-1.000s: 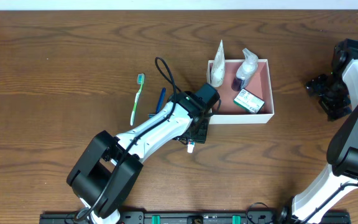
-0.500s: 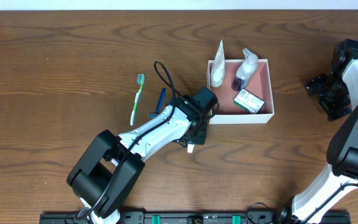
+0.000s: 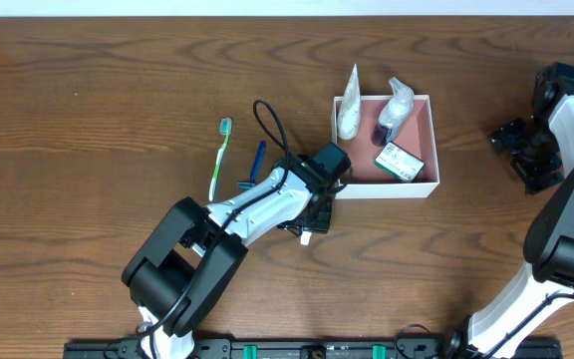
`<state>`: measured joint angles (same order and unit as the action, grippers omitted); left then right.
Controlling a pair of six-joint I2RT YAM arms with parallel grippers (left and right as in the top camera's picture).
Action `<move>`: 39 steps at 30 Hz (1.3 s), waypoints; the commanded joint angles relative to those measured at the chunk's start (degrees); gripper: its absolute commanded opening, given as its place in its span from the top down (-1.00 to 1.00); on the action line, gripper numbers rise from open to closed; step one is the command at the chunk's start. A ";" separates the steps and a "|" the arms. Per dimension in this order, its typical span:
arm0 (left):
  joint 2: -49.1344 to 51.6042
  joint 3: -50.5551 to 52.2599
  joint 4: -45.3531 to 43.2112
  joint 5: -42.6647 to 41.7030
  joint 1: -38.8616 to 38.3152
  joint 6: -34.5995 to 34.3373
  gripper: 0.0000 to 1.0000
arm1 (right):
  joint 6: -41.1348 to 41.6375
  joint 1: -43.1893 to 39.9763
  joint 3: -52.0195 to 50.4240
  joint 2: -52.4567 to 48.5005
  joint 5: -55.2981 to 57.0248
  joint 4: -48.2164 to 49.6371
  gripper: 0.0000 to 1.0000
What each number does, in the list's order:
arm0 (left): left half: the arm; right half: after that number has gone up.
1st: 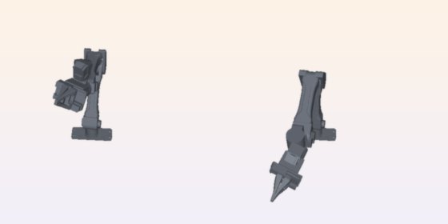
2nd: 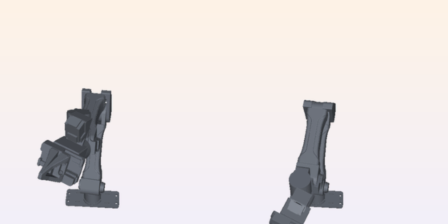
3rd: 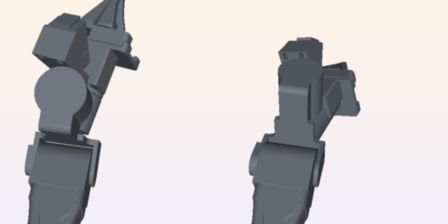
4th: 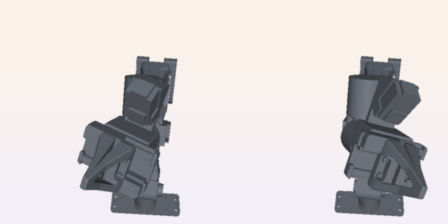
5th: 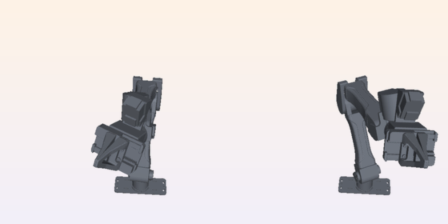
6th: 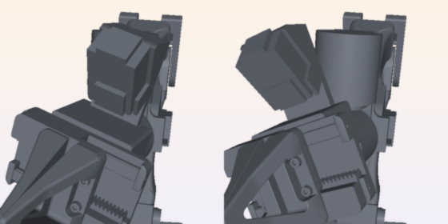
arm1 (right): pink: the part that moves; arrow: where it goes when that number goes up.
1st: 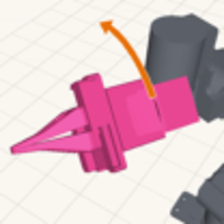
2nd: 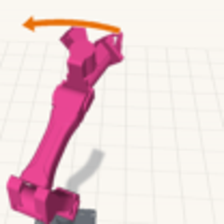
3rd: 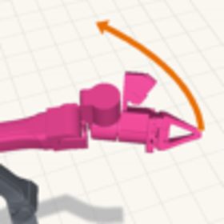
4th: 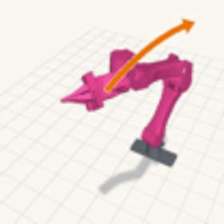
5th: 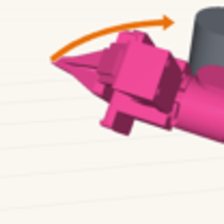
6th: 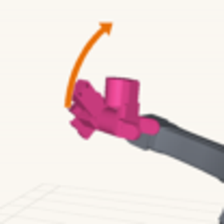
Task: Pack container
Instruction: 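Lift the toothpaste tube and adjust grip near the box, then carry the toothpaste tube into the box and lower it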
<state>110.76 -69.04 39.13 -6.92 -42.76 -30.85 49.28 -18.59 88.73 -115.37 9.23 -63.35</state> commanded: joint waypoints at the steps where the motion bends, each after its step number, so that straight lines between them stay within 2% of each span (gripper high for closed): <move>1: 1.31 0.57 0.00 0.46 0.04 0.33 -0.04 | 1.05 -0.15 -0.04 0.94 0.61 -0.02 -0.99; 2: 1.31 0.57 -0.02 0.46 0.04 0.33 -0.03 | 1.05 -0.15 -0.04 0.94 0.61 -0.02 -0.98; 9: 1.31 0.44 -0.04 0.46 0.04 0.33 0.52 | 1.05 -0.15 -0.07 0.92 0.61 -0.02 -0.99; 10: 1.31 0.44 -0.04 0.48 0.04 0.33 0.55 | 1.05 -0.15 -0.04 0.92 0.61 -0.02 -0.99; 14: 1.31 0.33 0.00 0.48 0.04 0.33 0.61 | 1.05 -0.15 -0.07 0.92 0.61 -0.02 -0.99; 24: -1.68 -2.67 1.31 1.05 1.44 2.64 0.63 | 1.05 -0.15 -0.04 0.92 0.61 -0.02 -0.99; 30: -8.96 -4.17 3.21 8.96 4.76 3.80 0.63 | 1.03 -0.15 -0.07 0.94 0.61 -0.02 -0.99; 35: -16.11 -4.76 0.85 9.31 6.08 8.81 0.63 | 1.05 -0.15 -0.04 0.94 0.61 -0.02 -0.98; 39: -20.63 -4.76 -3.69 9.09 4.04 12.02 0.63 | 1.05 -0.15 -0.04 0.94 0.61 -0.02 -0.98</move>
<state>92.47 -72.49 36.88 0.91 -37.17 -23.05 49.28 -18.59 88.73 -115.37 9.23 -63.35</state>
